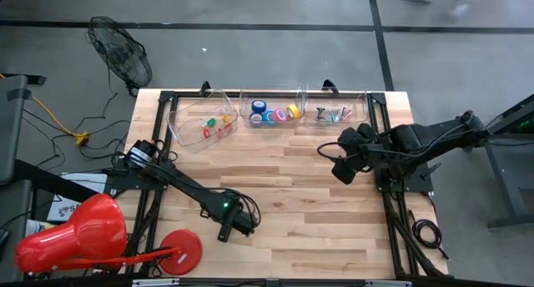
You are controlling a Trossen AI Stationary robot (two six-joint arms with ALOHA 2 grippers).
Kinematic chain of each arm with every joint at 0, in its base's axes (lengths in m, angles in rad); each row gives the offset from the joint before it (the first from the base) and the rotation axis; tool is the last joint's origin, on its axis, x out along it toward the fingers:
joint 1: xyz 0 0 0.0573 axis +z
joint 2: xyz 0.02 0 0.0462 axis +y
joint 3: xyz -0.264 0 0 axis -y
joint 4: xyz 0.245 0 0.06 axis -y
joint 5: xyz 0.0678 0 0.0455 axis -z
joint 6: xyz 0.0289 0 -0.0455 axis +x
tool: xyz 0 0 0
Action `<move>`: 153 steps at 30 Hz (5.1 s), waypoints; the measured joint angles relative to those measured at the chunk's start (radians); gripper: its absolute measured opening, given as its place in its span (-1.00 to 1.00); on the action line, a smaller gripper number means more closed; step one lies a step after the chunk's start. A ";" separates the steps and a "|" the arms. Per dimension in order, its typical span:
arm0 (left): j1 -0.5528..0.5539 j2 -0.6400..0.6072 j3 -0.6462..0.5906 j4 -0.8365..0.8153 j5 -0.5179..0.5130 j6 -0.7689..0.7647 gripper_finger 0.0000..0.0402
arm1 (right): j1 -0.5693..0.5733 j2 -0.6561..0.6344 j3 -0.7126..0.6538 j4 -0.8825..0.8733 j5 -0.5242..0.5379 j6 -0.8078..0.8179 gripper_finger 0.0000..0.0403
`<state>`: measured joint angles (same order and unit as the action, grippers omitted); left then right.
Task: Pick and place Stapler, Stapler remover, tape
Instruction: Put the black stapler into the left transparent bin, then return to Home Position
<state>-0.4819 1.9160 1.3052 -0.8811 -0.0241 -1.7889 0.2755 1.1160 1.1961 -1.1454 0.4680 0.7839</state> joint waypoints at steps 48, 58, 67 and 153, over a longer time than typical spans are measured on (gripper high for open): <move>1.254 -0.259 0.024 -0.300 -0.099 1.605 -0.36 | -0.001 0.000 0.000 0.005 0.169 0.072 0.31; 1.322 -0.196 0.025 -0.288 -0.118 1.658 -0.29 | -0.001 0.000 0.000 0.005 0.195 0.099 0.31; 1.333 -0.157 0.005 -0.230 -0.129 1.734 -0.28 | -0.001 0.000 0.000 0.005 0.209 0.109 0.31; 0.710 -1.085 -0.662 0.726 -0.019 1.391 0.15 | 0.145 -0.288 -0.588 0.974 0.228 0.025 0.31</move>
<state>0.2283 0.8313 0.6433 -0.1547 -0.0430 -0.3977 0.4206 0.8281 0.6085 -0.1711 0.6964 0.8088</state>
